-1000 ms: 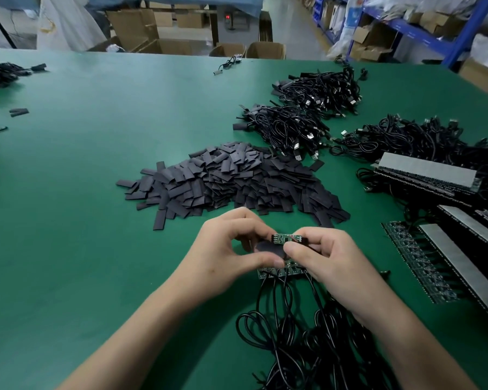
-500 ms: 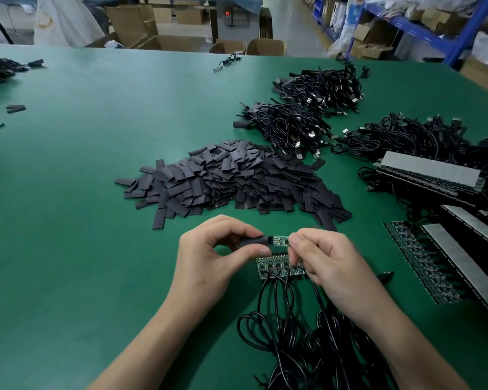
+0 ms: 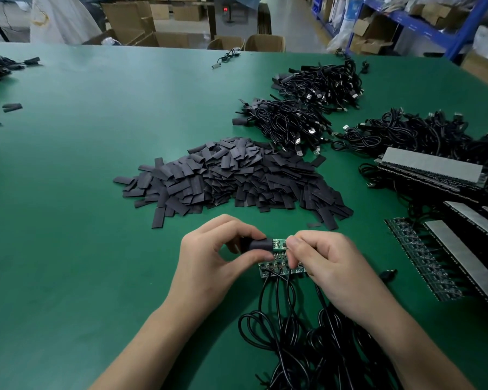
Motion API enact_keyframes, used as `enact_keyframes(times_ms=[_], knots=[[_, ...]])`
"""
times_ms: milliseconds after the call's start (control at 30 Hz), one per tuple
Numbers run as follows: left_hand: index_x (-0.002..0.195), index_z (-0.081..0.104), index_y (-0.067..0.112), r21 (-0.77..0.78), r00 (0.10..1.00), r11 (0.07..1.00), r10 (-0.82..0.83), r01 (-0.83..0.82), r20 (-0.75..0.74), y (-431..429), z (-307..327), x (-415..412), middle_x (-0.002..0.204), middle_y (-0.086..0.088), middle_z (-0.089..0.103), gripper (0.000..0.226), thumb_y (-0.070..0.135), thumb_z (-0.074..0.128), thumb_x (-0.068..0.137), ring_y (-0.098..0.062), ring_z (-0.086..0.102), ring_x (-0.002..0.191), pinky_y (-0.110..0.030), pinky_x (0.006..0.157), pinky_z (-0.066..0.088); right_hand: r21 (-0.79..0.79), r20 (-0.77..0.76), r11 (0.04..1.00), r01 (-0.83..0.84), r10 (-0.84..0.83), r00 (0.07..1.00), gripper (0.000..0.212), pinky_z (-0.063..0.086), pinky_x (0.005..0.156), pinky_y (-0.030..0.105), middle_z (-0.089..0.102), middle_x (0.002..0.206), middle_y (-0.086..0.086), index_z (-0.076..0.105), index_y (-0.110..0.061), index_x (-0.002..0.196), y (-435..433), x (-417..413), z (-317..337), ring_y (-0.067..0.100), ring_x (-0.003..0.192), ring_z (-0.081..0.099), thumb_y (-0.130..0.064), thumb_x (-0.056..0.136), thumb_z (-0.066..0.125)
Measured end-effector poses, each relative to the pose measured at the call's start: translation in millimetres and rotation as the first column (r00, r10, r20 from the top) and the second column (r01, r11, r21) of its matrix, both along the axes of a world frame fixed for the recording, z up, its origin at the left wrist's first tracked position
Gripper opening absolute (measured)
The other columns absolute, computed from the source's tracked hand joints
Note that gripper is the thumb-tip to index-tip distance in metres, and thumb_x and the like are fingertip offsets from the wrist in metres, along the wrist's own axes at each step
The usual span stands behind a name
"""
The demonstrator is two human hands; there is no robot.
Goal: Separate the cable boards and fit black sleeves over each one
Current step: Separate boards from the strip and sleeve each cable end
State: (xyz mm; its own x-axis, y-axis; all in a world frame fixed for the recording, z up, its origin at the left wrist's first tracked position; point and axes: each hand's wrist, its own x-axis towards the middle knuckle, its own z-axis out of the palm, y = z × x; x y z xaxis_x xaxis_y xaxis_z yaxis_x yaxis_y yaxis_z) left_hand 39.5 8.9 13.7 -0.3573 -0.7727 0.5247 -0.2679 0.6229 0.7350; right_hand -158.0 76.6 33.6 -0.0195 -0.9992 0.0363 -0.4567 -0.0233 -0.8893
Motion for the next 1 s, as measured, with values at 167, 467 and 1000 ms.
enact_keyframes(times_ms=[167, 467, 1000], knots=[[0.089, 0.078, 0.021, -0.014, 1.000, 1.000, -0.005, 0.005, 0.018, 1, 0, 0, 0.086, 0.013, 0.070, 0.020, 0.031, 0.088, 0.074, -0.010, 0.064, 0.077, -0.019, 0.071, 0.051, -0.021, -0.057, 1.000, -0.015, 0.014, 0.998, 0.040, 0.023, 0.047, 0.022, 0.031, 0.049, -0.009, 0.063, -0.024, 0.070, 1, 2, 0, 0.006, 0.046, 0.029, -0.049, 0.098, 0.048], [0.092, 0.079, 0.018, -0.036, 0.999, 0.999, -0.029, 0.030, 0.034, 0, 1, 0, 0.088, 0.011, 0.070, 0.021, 0.028, 0.088, 0.076, -0.010, 0.066, 0.082, -0.020, 0.075, 0.052, -0.057, -0.102, 0.997, -0.050, 0.044, 0.994, 0.028, 0.031, 0.049, 0.028, 0.046, 0.057, -0.004, 0.063, -0.032, 0.080, 3, 0, 2, 0.012, 0.050, 0.039, -0.042, 0.103, 0.051], [0.108, 0.080, 0.016, -0.130, 0.987, 0.988, -0.060, 0.081, 0.151, -2, -5, 4, 0.100, 0.007, 0.075, 0.022, 0.027, 0.079, 0.088, -0.005, 0.071, 0.091, -0.031, 0.080, 0.060, -0.038, -0.159, 0.999, 0.023, -0.029, 0.987, 0.013, 0.049, 0.064, 0.034, 0.067, 0.075, -0.009, 0.068, -0.038, 0.083, 0, -3, -2, 0.013, 0.066, 0.062, -0.036, 0.096, 0.065]])
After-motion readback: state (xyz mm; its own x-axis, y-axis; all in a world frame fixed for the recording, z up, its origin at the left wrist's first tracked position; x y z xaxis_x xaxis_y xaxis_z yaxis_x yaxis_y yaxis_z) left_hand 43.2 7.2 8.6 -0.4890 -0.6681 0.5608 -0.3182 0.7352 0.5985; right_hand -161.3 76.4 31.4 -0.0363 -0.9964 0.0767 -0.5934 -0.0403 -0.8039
